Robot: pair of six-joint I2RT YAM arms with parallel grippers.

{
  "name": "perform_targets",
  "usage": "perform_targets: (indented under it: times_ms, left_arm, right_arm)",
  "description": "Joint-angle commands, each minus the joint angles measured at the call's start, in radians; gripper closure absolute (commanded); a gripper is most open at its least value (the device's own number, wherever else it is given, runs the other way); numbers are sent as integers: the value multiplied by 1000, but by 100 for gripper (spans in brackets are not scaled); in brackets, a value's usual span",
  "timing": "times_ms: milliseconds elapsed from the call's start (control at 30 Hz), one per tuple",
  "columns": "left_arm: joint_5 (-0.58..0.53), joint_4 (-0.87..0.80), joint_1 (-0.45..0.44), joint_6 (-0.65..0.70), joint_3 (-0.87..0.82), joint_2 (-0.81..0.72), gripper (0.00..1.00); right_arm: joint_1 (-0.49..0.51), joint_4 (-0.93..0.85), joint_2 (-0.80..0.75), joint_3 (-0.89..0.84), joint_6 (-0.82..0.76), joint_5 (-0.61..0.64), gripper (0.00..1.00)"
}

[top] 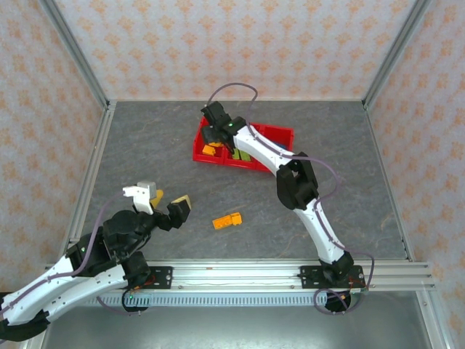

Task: Sort the legos into containers by color
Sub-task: Place the lego in the container.

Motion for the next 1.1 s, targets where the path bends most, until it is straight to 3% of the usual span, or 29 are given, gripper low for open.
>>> perform_targets:
  times_ms: [0, 200, 367, 600, 733, 833, 933, 1067]
  left_arm:
    - [-5, 10, 1, 10, -6, 12, 1]
    - [-10, 7, 1, 9, -4, 18, 1]
    - [-18, 4, 2, 7, -4, 14, 1]
    - [-32, 2, 1, 2, -2, -5, 1]
    - [-32, 1, 1, 0, -3, -11, 1]
    - [-31, 2, 1, 0, -2, -10, 1]
    - [-29, 4, 1, 0, -3, -10, 1]
    - [-29, 4, 1, 0, -2, -14, 1]
  right_arm:
    - [5, -27, -47, 32, -14, -5, 31]
    - [9, -52, -128, 16, -3, -40, 25]
    - [35, -19, -253, -123, -84, -16, 25]
    - [68, 225, -616, -656, -314, 51, 25]
    - [87, 434, -877, -994, -450, 9, 25]
    - [94, 532, -1052, -1197, -589, -131, 26]
    - [118, 538, -1195, -1365, -824, -312, 22]
    - [175, 523, -1310, -1493, -982, -365, 13]
